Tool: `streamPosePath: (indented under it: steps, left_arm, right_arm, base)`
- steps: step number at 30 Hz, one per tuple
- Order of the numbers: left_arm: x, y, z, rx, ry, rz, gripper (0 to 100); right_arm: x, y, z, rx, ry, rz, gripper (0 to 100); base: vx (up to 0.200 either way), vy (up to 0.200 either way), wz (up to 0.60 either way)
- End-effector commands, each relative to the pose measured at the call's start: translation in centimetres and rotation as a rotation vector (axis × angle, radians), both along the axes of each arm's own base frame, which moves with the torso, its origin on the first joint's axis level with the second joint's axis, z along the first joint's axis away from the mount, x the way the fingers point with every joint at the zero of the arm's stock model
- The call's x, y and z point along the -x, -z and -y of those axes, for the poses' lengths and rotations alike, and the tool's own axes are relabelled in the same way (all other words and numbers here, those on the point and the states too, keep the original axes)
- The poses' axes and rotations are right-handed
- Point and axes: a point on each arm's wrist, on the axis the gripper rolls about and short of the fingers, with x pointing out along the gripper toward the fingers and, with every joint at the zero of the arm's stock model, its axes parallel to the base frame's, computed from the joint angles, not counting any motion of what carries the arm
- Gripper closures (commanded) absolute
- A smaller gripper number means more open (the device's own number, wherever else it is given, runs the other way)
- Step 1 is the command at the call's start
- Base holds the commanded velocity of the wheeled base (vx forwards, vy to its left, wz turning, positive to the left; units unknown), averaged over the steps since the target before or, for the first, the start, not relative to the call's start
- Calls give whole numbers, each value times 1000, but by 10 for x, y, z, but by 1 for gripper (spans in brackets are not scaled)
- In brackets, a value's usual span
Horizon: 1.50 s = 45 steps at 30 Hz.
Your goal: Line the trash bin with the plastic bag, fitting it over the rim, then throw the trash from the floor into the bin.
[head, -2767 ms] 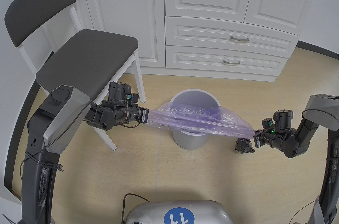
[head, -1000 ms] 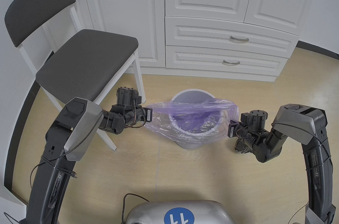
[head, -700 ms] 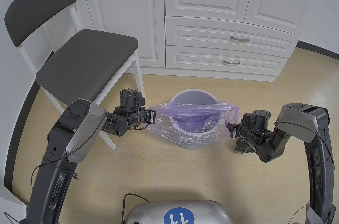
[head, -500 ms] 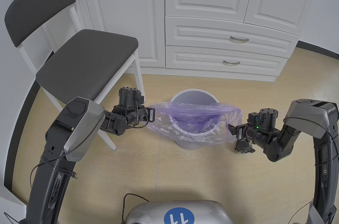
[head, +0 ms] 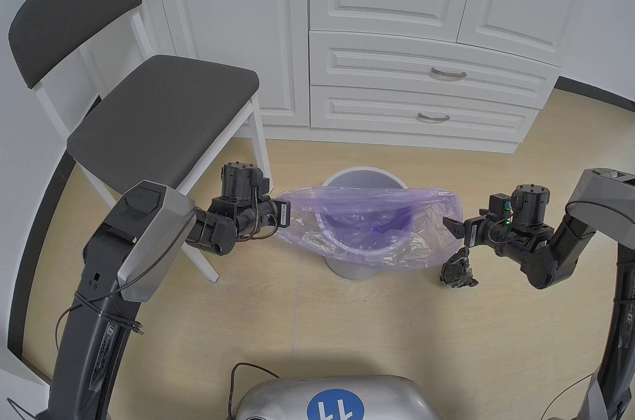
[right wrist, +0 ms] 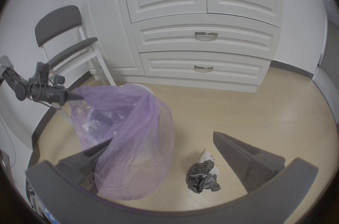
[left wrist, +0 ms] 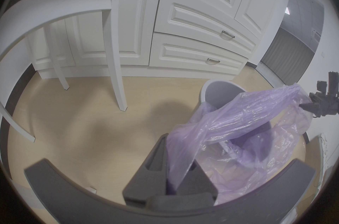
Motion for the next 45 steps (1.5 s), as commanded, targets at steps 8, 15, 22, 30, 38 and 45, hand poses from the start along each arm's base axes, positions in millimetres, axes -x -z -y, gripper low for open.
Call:
streamPosePath:
  steps: [8, 15, 22, 30, 38, 45]
  left_arm:
    - [-17, 36, -8, -20, -27, -54, 100]
    - [-22, 46, -20, -30, -53, -94, 100]
    - [-22, 45, -20, -29, -53, -91, 100]
    - [-14, 8, -5, -9, -29, -42, 100]
    - [-1, -8, 22, 74, -24, 64, 100]
    - [-5, -9, 22, 96, -25, 106, 100]
  right_arm:
    - [4, -25, 30, -44, 28, 48, 0]
    - [14, -44, 46, -60, 22, 12, 0]
    - [17, -55, 55, -60, 43, 39, 0]
    - [23, -56, 27, -58, -17, 31, 0]
    - [21, -39, -21, -7, -3, 5, 0]
    - [23, -16, -54, 33, -31, -10, 0]
  base:
    - [0, 0, 0]
    - [0, 0, 0]
    - [0, 0, 0]
    - [0, 0, 0]
    - [0, 0, 0]
    - [0, 0, 0]
